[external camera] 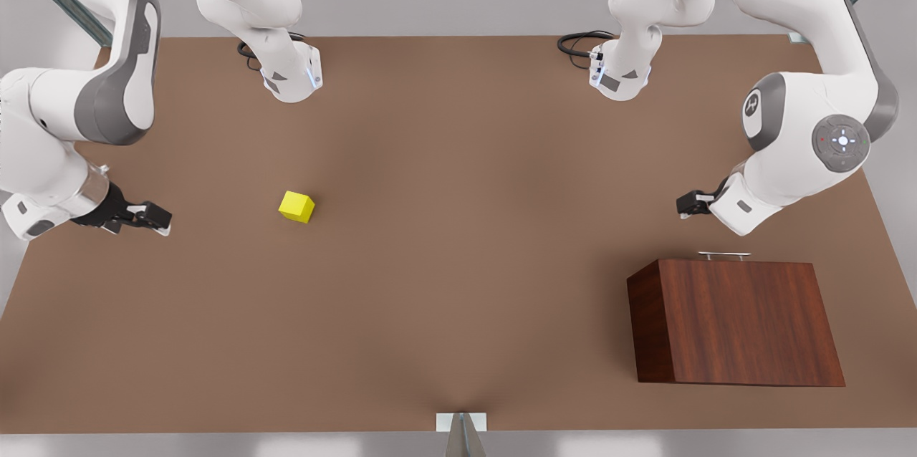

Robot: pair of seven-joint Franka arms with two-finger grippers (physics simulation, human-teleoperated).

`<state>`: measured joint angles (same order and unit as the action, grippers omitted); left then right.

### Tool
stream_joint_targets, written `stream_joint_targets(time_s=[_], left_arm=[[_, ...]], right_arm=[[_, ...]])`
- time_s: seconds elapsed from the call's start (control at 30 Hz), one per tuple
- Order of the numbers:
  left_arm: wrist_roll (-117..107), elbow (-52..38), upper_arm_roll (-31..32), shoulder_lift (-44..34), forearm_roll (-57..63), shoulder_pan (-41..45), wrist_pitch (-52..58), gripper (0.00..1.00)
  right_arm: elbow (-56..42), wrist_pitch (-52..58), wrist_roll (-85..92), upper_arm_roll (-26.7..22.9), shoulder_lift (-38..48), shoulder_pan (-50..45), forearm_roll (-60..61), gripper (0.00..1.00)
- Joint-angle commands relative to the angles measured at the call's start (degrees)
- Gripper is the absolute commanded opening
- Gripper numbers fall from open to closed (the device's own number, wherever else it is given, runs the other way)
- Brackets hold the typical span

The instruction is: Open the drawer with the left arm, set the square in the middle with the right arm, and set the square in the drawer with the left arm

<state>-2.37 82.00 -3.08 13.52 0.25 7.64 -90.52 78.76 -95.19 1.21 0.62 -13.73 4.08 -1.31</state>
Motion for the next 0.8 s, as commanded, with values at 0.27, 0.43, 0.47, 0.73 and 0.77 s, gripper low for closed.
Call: stream_joint_targets(time_s=[0.27, 0.43, 0.47, 0.73, 0.77], left_arm=[[-10.96, 7.53, -3.60, -3.22, 0.10, -0.17, -9.56, 1.00], [-38.75, 27.33, -3.95, -11.76, 0.10, -0.53, -28.92, 1.00], [-43.50, 30.23, -3.96, -12.55, 0.10, -0.88, -32.26, 1.00], [-59.59, 46.14, -7.38, -12.20, -6.49, -1.84, -58.54, 1.00], [-59.59, 46.58, -8.17, -11.94, -7.55, -1.93, -58.72, 1.00]], right_arm=[[1.48, 0.18, 1.17, -0.01, 0.02, 0.05, 0.26, 1.00], [12.73, -0.53, 0.99, 0.26, 0.37, -0.66, 0.52, 1.00], [13.79, -0.53, 1.17, 0.26, -0.07, -0.57, 1.48, 1.00], [36.29, -15.29, 0.46, 0.43, 2.83, -1.53, 4.47, 1.00], [39.00, -18.09, 0.29, 0.52, 2.31, -1.62, 4.56, 1.00]])
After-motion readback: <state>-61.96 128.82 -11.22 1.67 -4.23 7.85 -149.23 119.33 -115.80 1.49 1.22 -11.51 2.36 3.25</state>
